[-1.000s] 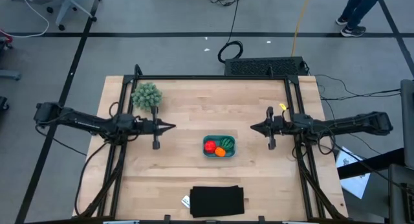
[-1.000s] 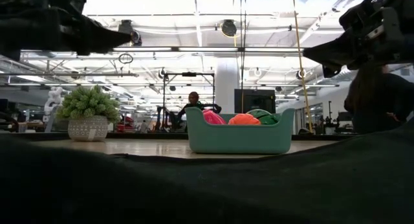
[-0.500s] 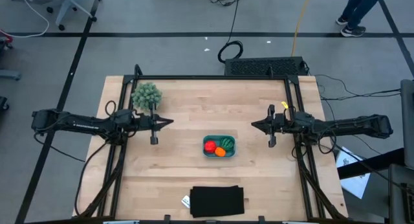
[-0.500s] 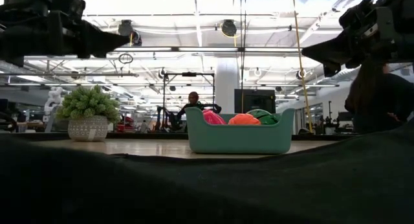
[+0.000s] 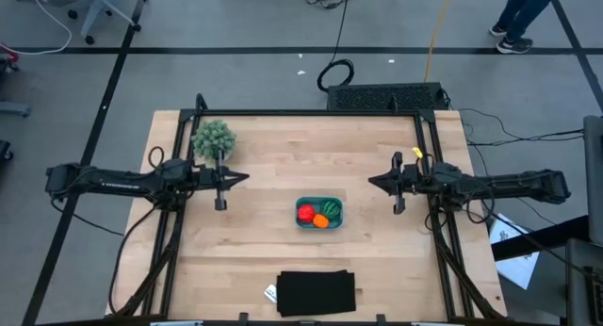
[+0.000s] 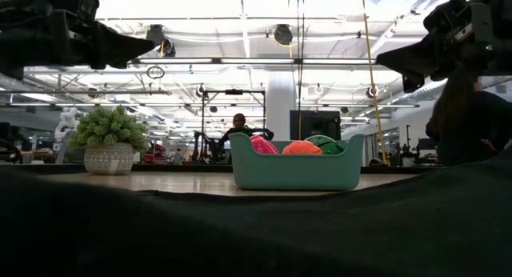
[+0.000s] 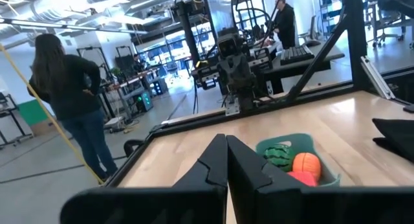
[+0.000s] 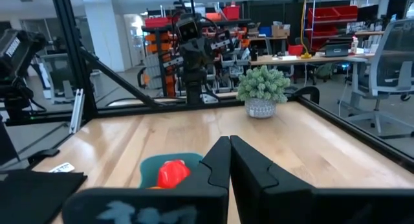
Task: Pick and placing Produce into tupperware
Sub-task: Return to Home Position
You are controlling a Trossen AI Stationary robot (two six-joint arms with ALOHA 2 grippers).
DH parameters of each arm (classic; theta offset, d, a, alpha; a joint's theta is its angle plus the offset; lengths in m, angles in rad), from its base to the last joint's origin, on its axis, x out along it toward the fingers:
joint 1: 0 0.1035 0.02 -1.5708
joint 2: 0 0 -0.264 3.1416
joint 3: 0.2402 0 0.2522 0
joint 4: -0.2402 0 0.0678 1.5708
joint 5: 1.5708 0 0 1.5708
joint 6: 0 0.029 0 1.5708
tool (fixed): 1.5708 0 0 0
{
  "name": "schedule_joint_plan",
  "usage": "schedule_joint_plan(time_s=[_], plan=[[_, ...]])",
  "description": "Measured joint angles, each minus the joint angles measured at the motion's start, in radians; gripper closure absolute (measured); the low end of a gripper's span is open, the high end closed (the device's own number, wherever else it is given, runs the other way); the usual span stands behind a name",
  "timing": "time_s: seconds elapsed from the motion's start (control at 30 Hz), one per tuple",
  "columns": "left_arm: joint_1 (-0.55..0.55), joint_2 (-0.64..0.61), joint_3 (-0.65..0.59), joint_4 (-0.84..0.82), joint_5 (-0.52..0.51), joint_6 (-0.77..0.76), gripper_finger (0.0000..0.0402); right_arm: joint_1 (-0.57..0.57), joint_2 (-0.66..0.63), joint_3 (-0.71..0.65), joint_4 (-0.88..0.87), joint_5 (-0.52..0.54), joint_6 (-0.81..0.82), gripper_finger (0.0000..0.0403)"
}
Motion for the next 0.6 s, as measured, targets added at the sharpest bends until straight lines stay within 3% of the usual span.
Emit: schedule_joint_plan(time_s=[0.47, 0.6], plan=[[-0.001, -0.134, 0.000, -0.160, 0.009, -0.008, 0.0402, 0.002, -0.039, 0.000, -0.034, -0.003, 0.011, 0.0403], [-0.001, -0.195, 0.000, -0.258, 0.004, -0.006, 0.0402, 0.002, -0.063, 0.000, -0.049, -0.051, 0.017, 0.0403]])
